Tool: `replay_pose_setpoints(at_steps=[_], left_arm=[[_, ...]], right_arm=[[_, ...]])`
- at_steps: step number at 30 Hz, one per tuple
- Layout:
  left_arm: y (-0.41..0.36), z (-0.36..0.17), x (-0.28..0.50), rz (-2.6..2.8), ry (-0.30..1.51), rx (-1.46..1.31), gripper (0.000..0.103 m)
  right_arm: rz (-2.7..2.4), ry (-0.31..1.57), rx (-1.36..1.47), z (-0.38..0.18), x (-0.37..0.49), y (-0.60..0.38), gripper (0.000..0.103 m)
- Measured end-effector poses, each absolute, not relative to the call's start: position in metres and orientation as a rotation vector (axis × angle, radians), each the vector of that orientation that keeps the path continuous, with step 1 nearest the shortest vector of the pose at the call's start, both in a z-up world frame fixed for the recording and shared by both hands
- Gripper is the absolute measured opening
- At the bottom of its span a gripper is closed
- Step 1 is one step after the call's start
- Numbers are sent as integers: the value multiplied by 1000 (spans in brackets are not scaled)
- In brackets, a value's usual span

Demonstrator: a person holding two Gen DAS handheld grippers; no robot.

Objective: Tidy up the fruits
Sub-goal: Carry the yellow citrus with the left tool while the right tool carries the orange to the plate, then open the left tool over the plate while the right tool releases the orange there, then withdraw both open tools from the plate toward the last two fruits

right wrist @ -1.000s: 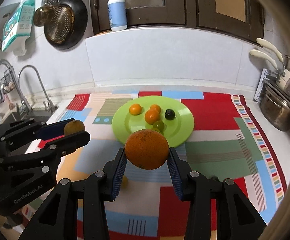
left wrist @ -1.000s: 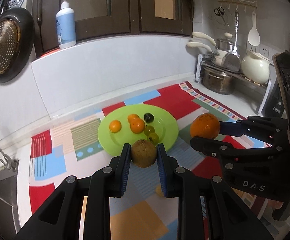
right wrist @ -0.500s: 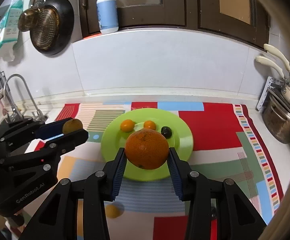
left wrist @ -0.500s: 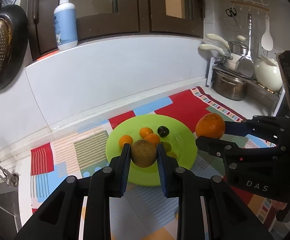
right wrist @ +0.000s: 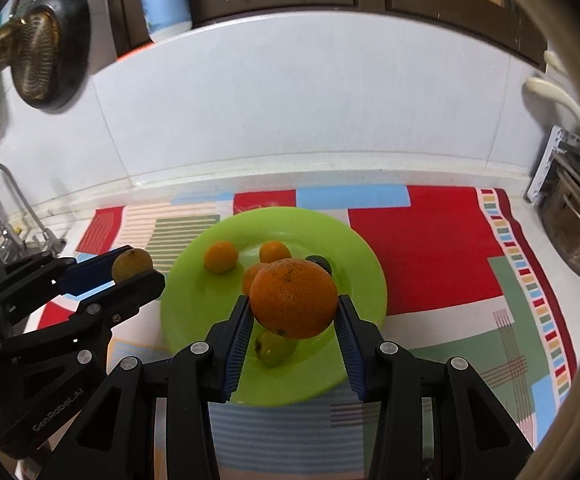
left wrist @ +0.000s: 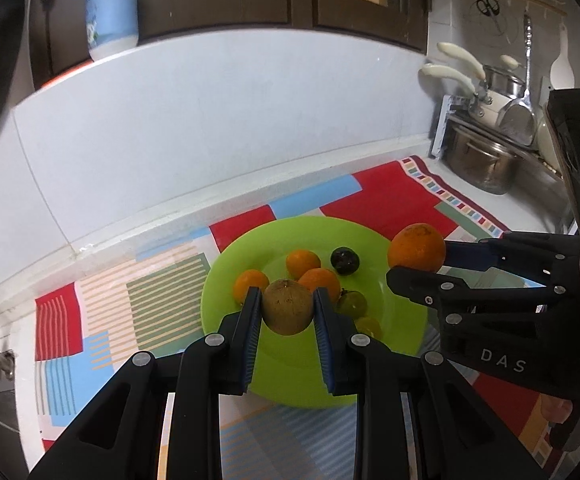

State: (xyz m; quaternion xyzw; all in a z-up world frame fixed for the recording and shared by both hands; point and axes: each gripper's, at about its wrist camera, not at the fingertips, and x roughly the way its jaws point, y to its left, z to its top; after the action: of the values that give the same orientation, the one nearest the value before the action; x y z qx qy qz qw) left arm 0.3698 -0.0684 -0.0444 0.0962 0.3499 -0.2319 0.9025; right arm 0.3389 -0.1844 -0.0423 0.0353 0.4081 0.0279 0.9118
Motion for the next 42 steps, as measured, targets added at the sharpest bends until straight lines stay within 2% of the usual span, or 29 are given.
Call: replay_pose_setpoints(at_steps=[19, 20, 22, 24, 25, 27, 42], left_arm=[[-80, -82, 406, -481, 811, 173, 27], [-80, -81, 406, -480, 809, 174, 28], [-79, -80, 407, -477, 806, 172, 36], [-77, -79, 407, -477, 803, 163, 36], [-76, -78, 407, -477, 803, 161, 36], [-75, -77, 405, -474, 802, 161, 36], [-60, -44, 379, -453, 752, 130, 39]], right_arm=[[47, 942, 104, -88, 382, -199, 43], [47, 942, 105, -89, 383, -199, 43], [48, 949, 110, -92, 387, -200, 43], [50, 958, 119, -95, 388, -201, 45], [50, 955, 123, -96, 388, -202, 50], [42, 942, 117, -94, 386, -201, 54], [42, 862, 104, -60, 350, -195, 54]])
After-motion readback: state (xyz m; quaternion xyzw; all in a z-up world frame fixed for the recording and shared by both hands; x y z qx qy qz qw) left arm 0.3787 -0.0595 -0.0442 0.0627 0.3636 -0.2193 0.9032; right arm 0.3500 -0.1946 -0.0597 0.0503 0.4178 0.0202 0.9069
